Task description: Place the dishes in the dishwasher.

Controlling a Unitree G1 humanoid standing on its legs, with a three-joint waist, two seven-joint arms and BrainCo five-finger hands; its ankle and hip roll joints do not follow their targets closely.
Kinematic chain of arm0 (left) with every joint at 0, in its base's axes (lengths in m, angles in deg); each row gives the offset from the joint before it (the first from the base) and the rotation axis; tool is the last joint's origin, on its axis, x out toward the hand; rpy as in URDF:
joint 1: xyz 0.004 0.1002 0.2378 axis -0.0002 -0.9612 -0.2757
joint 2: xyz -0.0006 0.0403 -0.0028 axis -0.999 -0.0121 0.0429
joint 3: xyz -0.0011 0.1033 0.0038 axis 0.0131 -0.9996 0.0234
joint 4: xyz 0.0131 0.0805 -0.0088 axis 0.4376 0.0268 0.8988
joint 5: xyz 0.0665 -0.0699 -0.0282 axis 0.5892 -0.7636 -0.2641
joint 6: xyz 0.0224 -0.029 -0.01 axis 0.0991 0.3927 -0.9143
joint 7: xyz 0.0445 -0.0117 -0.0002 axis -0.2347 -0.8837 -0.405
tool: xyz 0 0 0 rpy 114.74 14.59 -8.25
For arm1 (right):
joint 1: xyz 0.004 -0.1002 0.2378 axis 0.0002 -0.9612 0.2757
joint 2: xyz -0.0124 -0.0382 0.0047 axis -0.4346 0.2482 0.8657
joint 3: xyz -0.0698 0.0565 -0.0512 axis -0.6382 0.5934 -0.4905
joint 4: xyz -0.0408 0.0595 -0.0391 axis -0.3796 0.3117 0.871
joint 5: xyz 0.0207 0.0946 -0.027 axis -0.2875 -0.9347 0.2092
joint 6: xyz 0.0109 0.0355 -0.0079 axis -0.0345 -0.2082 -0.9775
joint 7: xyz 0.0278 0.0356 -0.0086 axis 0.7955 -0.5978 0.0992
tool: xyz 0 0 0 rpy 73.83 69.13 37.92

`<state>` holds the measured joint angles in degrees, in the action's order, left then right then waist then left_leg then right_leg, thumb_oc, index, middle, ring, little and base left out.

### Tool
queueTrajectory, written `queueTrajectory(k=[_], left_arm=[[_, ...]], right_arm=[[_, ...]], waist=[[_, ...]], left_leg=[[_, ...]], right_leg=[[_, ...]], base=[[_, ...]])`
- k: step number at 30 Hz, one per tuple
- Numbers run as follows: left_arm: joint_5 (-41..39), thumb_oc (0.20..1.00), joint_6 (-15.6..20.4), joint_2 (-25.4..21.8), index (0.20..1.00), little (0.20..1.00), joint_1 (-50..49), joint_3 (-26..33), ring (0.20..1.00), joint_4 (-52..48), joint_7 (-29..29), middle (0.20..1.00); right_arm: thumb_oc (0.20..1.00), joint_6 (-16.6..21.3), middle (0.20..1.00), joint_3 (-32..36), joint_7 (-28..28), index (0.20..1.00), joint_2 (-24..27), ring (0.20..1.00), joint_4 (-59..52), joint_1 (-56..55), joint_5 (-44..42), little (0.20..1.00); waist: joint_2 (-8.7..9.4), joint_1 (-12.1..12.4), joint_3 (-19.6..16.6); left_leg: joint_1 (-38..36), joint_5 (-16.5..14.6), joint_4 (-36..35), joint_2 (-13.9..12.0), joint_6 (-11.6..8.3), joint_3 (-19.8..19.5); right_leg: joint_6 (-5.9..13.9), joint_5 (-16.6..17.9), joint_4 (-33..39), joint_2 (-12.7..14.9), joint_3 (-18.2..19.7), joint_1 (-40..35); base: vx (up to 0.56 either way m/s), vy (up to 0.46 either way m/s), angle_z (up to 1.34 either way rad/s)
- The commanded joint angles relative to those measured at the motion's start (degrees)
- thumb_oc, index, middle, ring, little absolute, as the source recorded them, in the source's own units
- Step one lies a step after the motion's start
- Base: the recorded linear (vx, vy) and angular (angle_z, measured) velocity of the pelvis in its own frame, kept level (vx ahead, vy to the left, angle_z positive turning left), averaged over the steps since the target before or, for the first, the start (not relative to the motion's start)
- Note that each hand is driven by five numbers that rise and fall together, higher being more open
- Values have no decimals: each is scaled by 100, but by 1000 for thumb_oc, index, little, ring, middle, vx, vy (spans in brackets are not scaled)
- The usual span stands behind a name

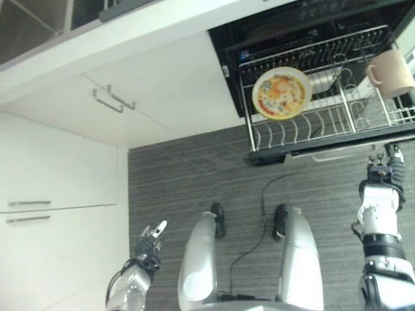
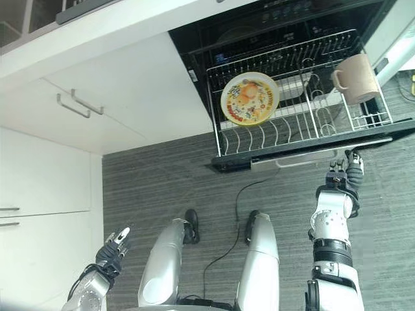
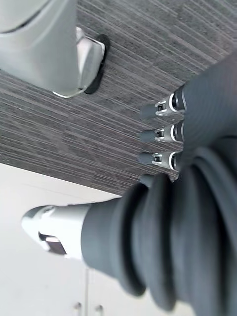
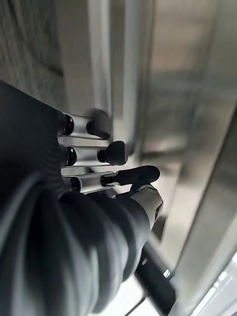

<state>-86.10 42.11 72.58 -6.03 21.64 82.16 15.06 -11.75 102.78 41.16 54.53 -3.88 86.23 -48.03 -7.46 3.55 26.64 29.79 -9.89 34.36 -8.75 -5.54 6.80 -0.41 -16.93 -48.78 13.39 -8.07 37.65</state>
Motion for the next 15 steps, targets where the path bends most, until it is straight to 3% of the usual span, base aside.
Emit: queueTrajectory(k=[1, 4, 12, 14, 15], left_arm=[[-152, 1000, 78, -419, 1000, 1000, -251, 5, 1000, 83, 23, 1000], [-128, 1000, 57, -471, 1000, 1000, -308, 9, 1000, 80, -32, 1000], [101, 1000, -62, -708, 1000, 1000, -306, -15, 1000, 106, -44, 1000], [142, 1000, -145, -819, 1000, 1000, -269, 5, 1000, 191, -50, 1000], [351, 1000, -60, -828, 1000, 1000, -424, 26, 1000, 416, -263, 1000]], right_arm=[[200, -461, 200, 4, 367, 200, 329, 200, 123, -35, -44, 200], [200, -897, 200, -28, 474, 200, 592, 200, 276, 251, -12, 200], [200, -1435, 200, -344, 577, 200, 1089, 200, 675, 1041, 630, 200], [200, -1549, 200, -469, 597, 200, 1185, 200, 802, 1258, 702, 200], [200, -1764, 200, -595, 639, 200, 1518, 200, 1002, 1457, 696, 200]], waist=[[171, 10, -325], [165, 78, -348], [180, 290, -412], [184, 334, -441], [140, 354, -483]], left_leg=[[48, 77, -106, -126, -9, -321], [37, 82, -118, -117, -5, -328], [-130, 151, -297, -84, 15, -376], [-264, 251, -500, -106, 13, -362], [-357, 484, -270, -154, -124, -291]], right_leg=[[402, 411, 770, 356, 197, -493], [401, 407, 758, 368, 182, -489], [438, 425, 830, 431, 74, -645], [455, 438, 931, 421, 19, -753], [376, 415, 1119, 371, -117, -1084]], base=[[-12, 35, 8], [-4, 20, 2], [22, -19, 3], [55, -134, 26], [93, -94, 29]])
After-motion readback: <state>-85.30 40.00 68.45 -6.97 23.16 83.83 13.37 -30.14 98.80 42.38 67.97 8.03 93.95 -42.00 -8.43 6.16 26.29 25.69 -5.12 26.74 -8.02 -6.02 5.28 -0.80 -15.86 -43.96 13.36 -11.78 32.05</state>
